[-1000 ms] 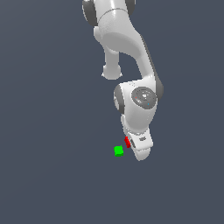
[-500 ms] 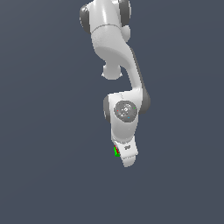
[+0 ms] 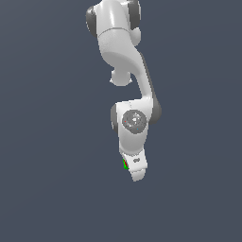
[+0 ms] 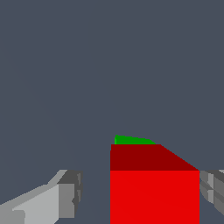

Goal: Stack the red cube on top of the green cube.

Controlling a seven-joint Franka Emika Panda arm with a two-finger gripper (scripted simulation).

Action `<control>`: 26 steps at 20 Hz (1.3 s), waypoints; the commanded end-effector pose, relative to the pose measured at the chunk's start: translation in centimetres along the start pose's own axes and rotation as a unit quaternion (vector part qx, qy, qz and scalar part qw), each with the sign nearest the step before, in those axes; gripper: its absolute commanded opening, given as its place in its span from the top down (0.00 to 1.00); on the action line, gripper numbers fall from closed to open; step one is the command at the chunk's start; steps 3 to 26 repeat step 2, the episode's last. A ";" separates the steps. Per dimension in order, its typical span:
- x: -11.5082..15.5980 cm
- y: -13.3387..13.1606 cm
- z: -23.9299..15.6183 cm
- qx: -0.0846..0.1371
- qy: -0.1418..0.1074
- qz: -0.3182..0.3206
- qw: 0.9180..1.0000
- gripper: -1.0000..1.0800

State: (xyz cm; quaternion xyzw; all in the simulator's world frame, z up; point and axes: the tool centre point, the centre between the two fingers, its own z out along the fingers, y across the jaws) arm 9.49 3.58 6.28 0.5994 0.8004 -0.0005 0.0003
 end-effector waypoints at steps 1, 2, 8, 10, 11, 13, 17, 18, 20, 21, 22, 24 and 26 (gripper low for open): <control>0.0 0.0 0.0 0.000 0.000 0.000 1.000 0.04; 0.0 0.0 0.0 0.000 0.000 0.000 1.000 0.04; 0.0 0.0 0.0 0.000 0.000 0.000 1.000 0.04; 0.0 0.0 0.0 0.000 0.000 0.000 1.000 0.04; 0.0 0.0 0.0 0.000 0.000 0.000 1.000 0.04; 0.0 0.0 0.0 0.000 0.000 0.000 1.000 0.04; 0.0 0.0 0.0 0.000 0.000 0.000 1.000 0.04; 0.0 0.0 0.0 0.000 0.000 0.000 1.000 0.04; 0.0 0.0 0.0 0.000 0.000 0.000 1.000 0.04; 0.0 0.0 0.0 0.000 0.000 0.000 1.000 0.04; 0.0 0.0 0.0 0.000 0.000 0.000 1.000 0.04; 0.0 0.0 0.0 0.000 0.000 0.000 1.000 0.04; 0.0 0.0 0.0 0.000 0.000 0.000 1.000 0.04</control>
